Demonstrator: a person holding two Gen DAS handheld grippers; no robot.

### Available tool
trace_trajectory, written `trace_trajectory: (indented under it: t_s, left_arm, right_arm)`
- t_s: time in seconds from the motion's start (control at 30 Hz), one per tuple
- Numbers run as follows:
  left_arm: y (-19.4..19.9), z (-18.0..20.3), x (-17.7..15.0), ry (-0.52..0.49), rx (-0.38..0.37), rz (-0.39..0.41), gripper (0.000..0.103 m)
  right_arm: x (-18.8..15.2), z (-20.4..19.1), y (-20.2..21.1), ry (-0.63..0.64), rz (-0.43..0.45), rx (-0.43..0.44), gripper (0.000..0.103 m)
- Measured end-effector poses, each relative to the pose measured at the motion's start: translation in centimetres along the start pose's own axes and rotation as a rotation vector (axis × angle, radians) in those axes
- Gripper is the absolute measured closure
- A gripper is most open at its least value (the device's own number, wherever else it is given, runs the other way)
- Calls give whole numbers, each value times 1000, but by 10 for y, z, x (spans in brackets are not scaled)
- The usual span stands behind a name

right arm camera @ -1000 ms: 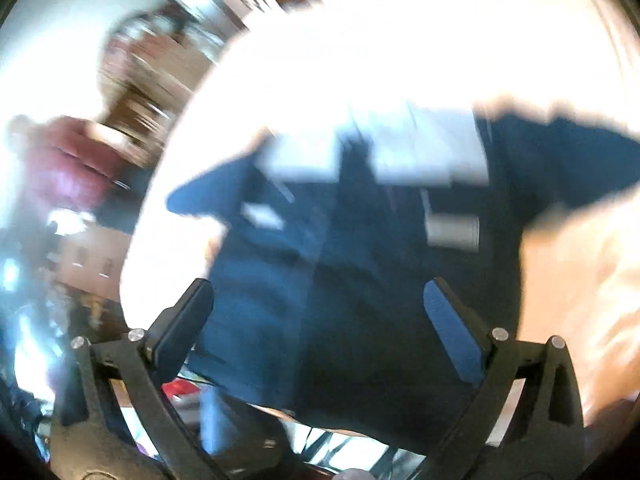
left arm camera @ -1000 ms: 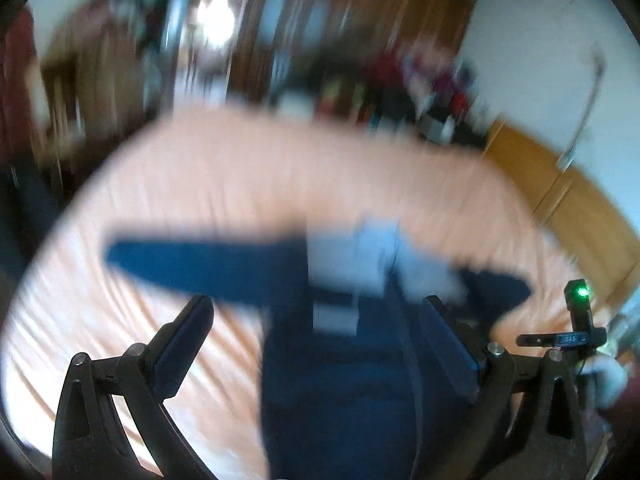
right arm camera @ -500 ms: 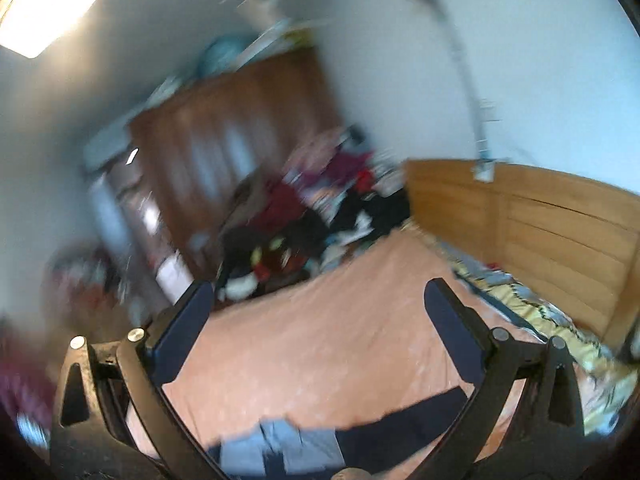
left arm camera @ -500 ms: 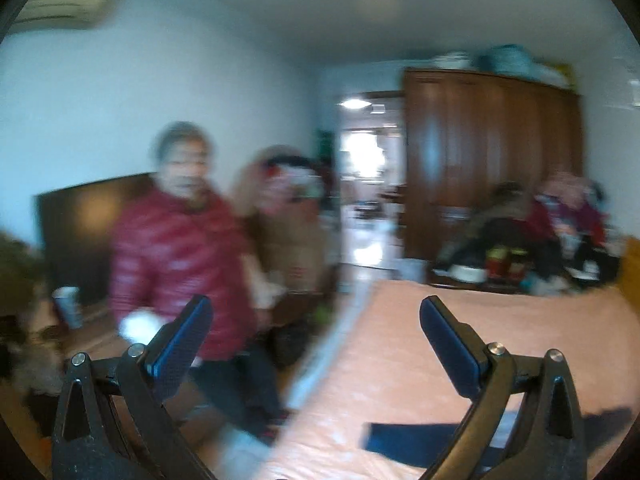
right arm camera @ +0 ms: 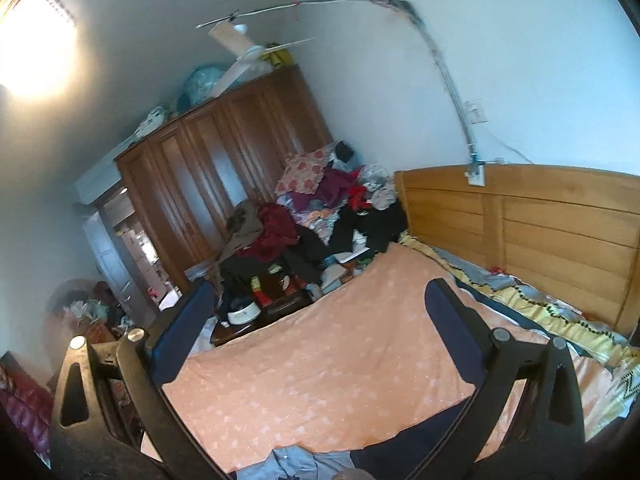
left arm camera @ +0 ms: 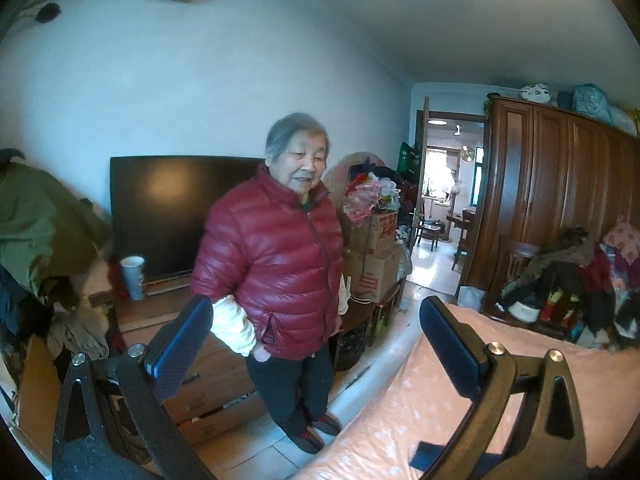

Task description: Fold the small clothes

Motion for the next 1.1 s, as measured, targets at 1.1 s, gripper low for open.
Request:
trace_trajectory:
  t_s: [1.1]
  left_arm:
    - [298, 290, -25, -61, -947, 209, 0]
  right_arm:
    - [-19, -32, 266, 235, 174, 450, 0]
Point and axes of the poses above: each gripper's, at about its wrist camera, not at the fingertips, and y roughly against the way its jaws point, z to its right, x to its top, the point moved 9 cm from there along -y, roughly the way its jaws point
